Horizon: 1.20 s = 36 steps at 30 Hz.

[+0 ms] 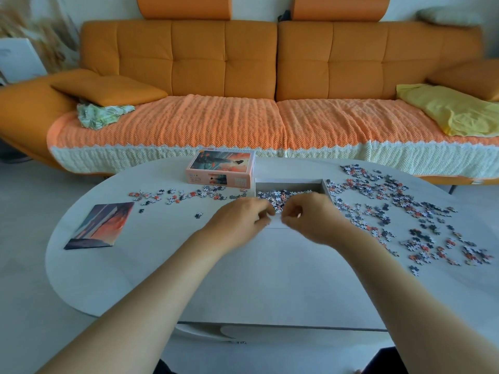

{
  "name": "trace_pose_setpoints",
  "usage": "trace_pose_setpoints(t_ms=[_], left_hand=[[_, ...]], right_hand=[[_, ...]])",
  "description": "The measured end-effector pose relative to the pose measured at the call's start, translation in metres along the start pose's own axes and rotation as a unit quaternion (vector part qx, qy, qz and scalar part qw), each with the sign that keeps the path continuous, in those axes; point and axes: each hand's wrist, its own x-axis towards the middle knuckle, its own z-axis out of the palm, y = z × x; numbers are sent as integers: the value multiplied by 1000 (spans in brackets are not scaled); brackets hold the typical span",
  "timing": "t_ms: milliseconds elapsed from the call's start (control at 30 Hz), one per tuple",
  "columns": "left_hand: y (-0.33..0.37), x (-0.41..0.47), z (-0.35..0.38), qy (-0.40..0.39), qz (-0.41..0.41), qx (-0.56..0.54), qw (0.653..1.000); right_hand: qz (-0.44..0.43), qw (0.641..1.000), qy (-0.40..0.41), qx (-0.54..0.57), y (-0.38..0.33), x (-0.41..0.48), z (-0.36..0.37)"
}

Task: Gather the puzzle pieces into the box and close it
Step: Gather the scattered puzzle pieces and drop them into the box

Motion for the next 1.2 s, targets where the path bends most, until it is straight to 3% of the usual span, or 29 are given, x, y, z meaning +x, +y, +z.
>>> trace_pose_setpoints(t_ms=[133,300,533,667,833,967,1100,1200], left_hand=[[6,19,5,105,-11,-2,994],[0,43,25,134,2,38,990],[-33,31,23,178,19,43,983],[-63,12,7,180,-42,23,982],[-108,-19,-17,133,-130,84,979],[-151,-48,-32,40,-250,205,946],[-181,-73,-40,-38,-346,182,920],[-189,-78,-42,-62,-335,172,924]], right_hand=[[12,994,109,4,15,11,-8],[21,996,67,-53,27,21,5],[-76,986,135,-53,3,22,11],[-149,984,103,-1,-34,23,30],[-184,983,-1,22,-78,34,77],[-77,988,-82,-108,-90,61,110],[-23,982,-122,-143,-91,83,134],[-46,974,-131,-181,-97,89,152]])
